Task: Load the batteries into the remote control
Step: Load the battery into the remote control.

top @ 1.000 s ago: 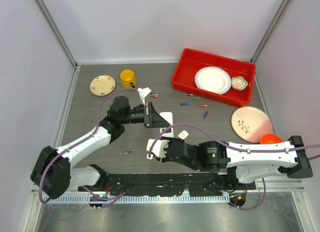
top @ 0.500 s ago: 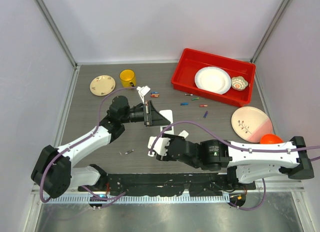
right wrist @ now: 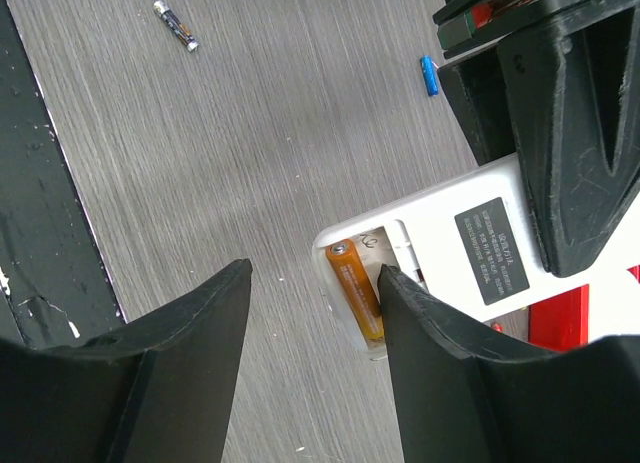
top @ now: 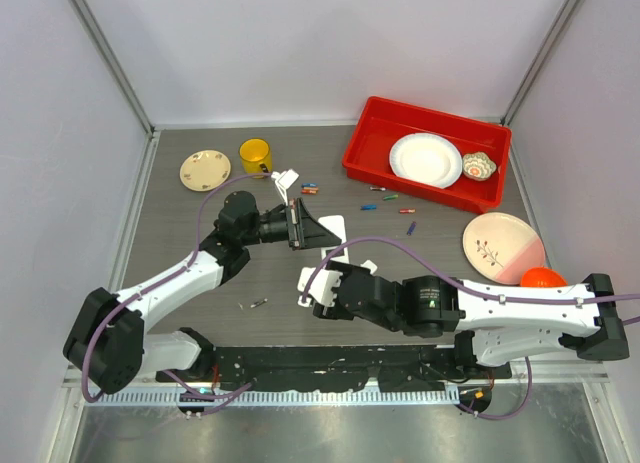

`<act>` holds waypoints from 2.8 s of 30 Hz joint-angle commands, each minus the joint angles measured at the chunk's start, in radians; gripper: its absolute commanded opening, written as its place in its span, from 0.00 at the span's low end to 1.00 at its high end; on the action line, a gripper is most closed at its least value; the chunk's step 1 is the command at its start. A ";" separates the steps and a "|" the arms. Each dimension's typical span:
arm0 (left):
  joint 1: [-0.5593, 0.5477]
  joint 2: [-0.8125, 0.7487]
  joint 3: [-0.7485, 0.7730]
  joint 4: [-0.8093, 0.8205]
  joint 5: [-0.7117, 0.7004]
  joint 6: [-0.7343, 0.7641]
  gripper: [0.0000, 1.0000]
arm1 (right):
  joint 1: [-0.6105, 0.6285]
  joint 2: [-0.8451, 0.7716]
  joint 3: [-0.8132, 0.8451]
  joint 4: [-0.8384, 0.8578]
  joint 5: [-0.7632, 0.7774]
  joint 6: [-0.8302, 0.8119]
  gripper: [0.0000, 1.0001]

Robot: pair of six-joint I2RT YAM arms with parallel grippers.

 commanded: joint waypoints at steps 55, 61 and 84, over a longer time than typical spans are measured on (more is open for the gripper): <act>-0.048 0.115 -0.056 0.139 0.066 -0.071 0.00 | -0.195 -0.090 -0.038 0.310 -0.037 -0.027 0.75; -0.048 0.117 -0.061 0.138 0.057 -0.071 0.00 | -0.211 -0.098 -0.030 0.323 -0.052 -0.025 0.75; -0.048 0.111 -0.067 0.138 0.045 -0.079 0.00 | -0.243 -0.099 0.010 0.328 -0.040 0.034 0.84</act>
